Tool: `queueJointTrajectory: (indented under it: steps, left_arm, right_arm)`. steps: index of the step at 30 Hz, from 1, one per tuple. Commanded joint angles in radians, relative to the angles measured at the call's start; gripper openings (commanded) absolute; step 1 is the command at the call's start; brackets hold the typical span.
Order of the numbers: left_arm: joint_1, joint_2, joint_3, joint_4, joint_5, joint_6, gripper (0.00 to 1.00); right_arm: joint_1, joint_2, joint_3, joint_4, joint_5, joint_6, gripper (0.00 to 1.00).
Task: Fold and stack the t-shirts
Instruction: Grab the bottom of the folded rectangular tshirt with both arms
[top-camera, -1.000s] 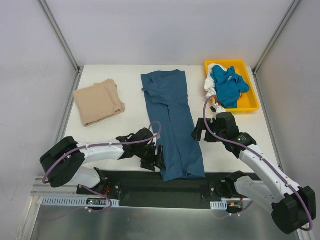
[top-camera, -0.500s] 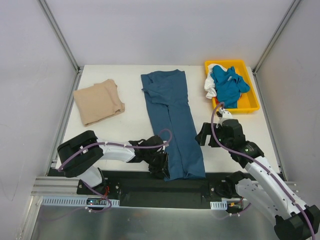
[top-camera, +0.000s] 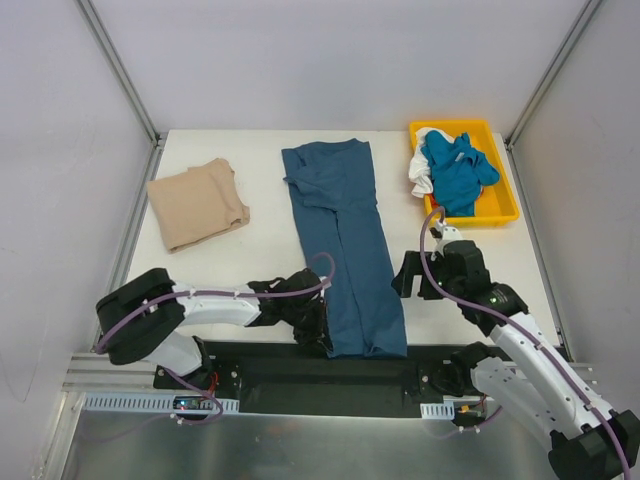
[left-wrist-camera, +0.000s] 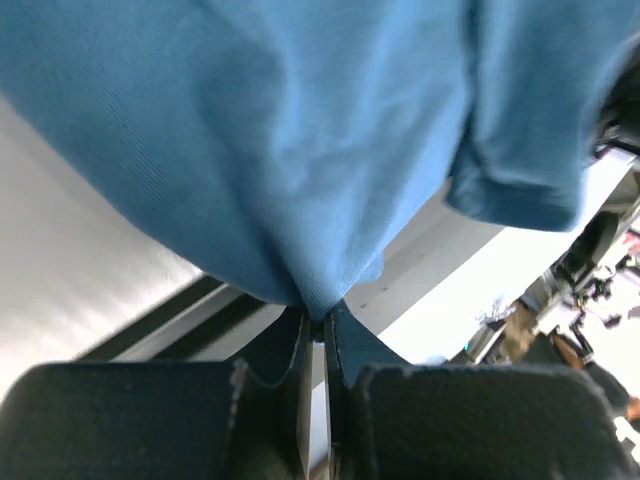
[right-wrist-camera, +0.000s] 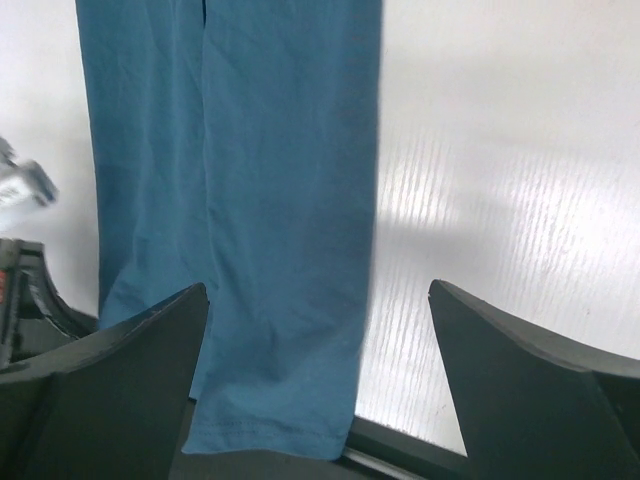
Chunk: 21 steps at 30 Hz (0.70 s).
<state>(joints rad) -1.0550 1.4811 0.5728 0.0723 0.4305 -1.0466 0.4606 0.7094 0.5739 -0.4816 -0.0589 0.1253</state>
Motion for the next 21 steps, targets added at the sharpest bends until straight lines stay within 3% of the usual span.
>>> queueJointTrajectory:
  steps: [1, 8, 13, 17, 21]
  left_arm:
    - [-0.008, -0.128, -0.019, -0.098, -0.088, -0.013, 0.0]
    - [-0.008, -0.271, -0.068, -0.173, -0.119, -0.03, 0.0]
    - [-0.008, -0.295, -0.059, -0.203, -0.139, -0.017, 0.0]
    - [-0.008, -0.275, -0.041, -0.209, -0.127, -0.009, 0.0]
    - [-0.008, -0.269, -0.039, -0.21, -0.125, -0.01, 0.0]
  right_arm:
    - [0.001, 0.048, 0.041, -0.074, -0.084, -0.012, 0.97]
    - [0.0, 0.093, 0.047, -0.106, -0.359, -0.001, 0.97]
    - [0.009, 0.139, 0.027, -0.264, -0.412, -0.035, 0.97]
    - [0.044, 0.173, -0.038, -0.229, -0.522, 0.007, 0.99]
    - [0.102, 0.238, -0.068, -0.221, -0.487, 0.037, 0.94]
